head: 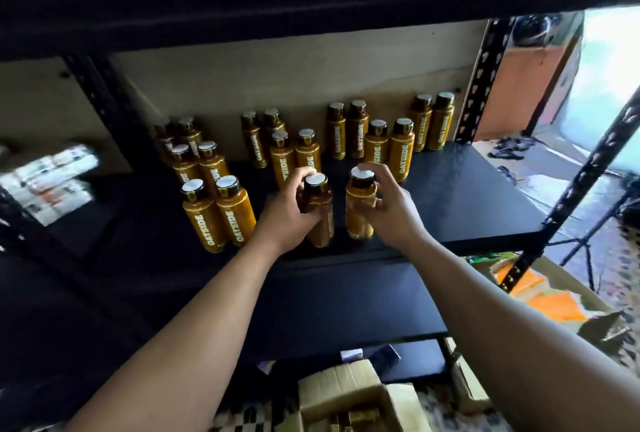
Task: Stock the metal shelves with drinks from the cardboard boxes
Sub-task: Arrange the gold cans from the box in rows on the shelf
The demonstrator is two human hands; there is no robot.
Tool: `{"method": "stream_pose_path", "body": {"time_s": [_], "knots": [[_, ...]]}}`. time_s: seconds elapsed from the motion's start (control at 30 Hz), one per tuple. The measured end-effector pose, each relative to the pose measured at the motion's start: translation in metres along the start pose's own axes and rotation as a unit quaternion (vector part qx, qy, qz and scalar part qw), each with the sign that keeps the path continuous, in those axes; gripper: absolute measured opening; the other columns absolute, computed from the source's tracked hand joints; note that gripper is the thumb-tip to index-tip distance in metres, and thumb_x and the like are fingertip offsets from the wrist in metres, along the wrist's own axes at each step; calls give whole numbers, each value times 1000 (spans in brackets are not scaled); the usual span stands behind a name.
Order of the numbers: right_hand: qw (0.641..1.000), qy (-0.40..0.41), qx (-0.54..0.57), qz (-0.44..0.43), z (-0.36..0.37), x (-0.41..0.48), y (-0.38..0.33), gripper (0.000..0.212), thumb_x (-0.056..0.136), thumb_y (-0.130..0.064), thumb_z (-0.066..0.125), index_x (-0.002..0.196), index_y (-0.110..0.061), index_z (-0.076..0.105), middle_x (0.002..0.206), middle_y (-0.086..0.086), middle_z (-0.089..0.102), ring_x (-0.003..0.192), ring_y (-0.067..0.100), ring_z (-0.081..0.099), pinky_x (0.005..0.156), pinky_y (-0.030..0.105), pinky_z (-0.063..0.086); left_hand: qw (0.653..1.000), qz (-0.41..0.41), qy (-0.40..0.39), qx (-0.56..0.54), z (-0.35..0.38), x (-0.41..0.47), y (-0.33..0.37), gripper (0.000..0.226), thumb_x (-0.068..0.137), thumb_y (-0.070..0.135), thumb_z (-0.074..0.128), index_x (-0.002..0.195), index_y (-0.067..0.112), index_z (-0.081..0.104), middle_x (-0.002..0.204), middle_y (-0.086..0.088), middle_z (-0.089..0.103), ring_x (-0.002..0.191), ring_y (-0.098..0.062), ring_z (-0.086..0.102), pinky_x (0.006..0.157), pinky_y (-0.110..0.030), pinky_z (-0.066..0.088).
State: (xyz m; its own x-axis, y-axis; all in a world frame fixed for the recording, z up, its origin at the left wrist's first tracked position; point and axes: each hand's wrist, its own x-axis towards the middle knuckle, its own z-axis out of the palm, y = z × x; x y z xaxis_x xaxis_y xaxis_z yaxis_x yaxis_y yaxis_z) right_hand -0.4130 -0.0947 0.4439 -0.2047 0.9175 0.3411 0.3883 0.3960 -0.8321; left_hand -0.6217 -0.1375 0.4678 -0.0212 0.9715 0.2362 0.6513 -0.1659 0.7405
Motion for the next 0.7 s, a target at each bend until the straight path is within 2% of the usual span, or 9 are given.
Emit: {"method": "stream_pose_path", "body": {"time_s": [0.07,0.2,0.3,0.43,0.53,0.63,0.7], "knots": [[1000,-8,6,-4,4,8,7,57,88,-20,77,132,-43,48,100,-4,71,91,20,71,84,53,59,1000,7,-9,-6,-1,10,-6,61,91,37,73,142,40,40,139,8,50,129,-10,44,94,-29,40],[999,-26,19,-27,3,20,16,57,88,-22,77,134,-38,48,105,-5,70,98,24,69,86,57,57,1000,10,-7,6,3,21,-12,64,92,38,71,146,40,37,150,4,44,134,-7,37,101,-33,39],[998,-47,21,-31,0,26,20,57,89,-20,79,133,-38,48,111,-11,69,105,18,68,89,55,58,1000,-4,0,12,9,26,-14,66,94,38,69,148,43,32,153,-2,42,141,-19,37,107,-43,42],[996,-76,34,-25,-5,31,25,57,88,-23,79,130,-44,48,111,-18,69,108,11,68,91,50,59,1000,-12,15,11,15,26,-12,65,93,41,69,147,45,32,152,-1,46,140,-21,42,109,-45,43],[994,-93,50,-29,-5,35,28,55,86,-25,78,129,-44,50,111,-15,70,106,10,68,92,50,58,1000,-18,23,11,16,25,-10,65,92,44,70,145,47,32,151,2,48,136,-19,47,104,-40,46],[992,-104,53,-40,-6,39,29,58,81,-34,78,130,-47,50,124,-11,66,115,11,65,93,51,58,999,-27,33,11,20,24,-4,66,92,39,71,147,44,34,151,1,45,139,-17,42,98,-30,39],[991,-114,53,-38,-6,42,29,55,84,-35,78,129,-50,49,128,-12,64,117,9,64,94,48,58,999,-31,40,17,22,23,0,67,92,37,72,147,42,35,152,0,44,140,-17,39,97,-28,36]]}}
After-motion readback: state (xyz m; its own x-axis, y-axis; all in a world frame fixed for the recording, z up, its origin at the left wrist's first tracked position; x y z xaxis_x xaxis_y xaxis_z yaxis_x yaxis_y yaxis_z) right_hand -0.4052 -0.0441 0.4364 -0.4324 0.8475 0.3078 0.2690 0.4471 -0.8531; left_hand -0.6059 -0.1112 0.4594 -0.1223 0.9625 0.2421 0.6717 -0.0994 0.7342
